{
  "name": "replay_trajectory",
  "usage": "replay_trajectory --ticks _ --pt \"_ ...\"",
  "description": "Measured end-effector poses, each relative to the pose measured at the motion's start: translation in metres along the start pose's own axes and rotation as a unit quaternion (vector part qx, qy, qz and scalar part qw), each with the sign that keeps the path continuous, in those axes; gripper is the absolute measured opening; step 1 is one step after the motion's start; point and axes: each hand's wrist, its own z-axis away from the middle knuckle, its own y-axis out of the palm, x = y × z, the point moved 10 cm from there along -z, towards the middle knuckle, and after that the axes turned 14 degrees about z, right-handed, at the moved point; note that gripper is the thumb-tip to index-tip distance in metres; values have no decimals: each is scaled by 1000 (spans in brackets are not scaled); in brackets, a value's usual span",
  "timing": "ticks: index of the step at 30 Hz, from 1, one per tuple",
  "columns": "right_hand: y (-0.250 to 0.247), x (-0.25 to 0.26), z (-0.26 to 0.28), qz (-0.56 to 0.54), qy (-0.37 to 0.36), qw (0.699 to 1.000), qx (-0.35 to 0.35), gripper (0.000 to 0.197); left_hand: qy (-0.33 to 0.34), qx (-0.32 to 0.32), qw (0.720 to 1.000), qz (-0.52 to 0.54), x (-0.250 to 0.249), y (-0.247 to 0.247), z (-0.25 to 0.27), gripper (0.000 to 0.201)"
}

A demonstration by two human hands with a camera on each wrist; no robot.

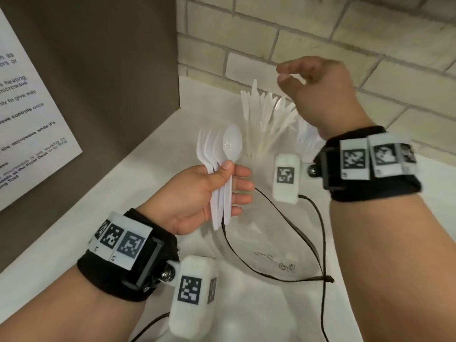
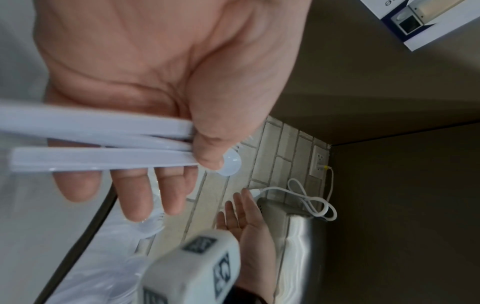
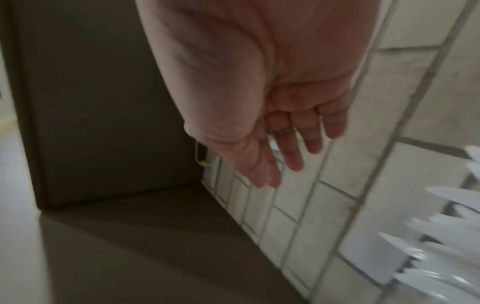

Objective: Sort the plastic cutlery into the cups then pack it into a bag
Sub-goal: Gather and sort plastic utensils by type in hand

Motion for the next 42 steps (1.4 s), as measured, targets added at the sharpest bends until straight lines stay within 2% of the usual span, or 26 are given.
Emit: replay_trajectory --ticks 3,5,7,9,14,21,26,31,33,35,37,39,42 --pt "-9 5 43 -58 29 996 64 12 4 20 999 -29 1 16 3 32" --pt "3 1 72 -103 63 984 131 17 7 29 998 -52 1 26 4 31" --pt "16 -4 94 -115 76 976 169 28 8 36 997 -73 3 34 6 30" --pt "23 -13 107 -94 76 979 162 38 9 40 995 -93 6 40 9 28" --pt "26 -38 125 -168 134 968 129 20 -1 45 992 -117 15 45 10 33" --pt "21 -43 129 -196 155 962 107 24 -6 53 992 -112 15 49 14 31" --pt "26 -41 127 -148 134 973 115 45 16 35 980 -194 13 45 12 21" --pt "22 -40 122 -106 128 982 85 11 30 35 973 -226 15 45 9 20" --pt "23 -37 122 -133 120 980 86 5 31 40 974 -222 14 45 8 22" --pt "30 -35 124 -217 125 960 126 11 20 58 978 -199 15 47 8 22" --pt "42 -28 131 -296 135 923 203 18 0 91 982 -165 19 51 10 21" --pt "52 -20 138 -316 132 900 270 15 -29 138 980 -143 27 56 13 22" --pt "52 -21 136 -327 136 895 271 21 -66 189 972 -123 38 60 16 24"
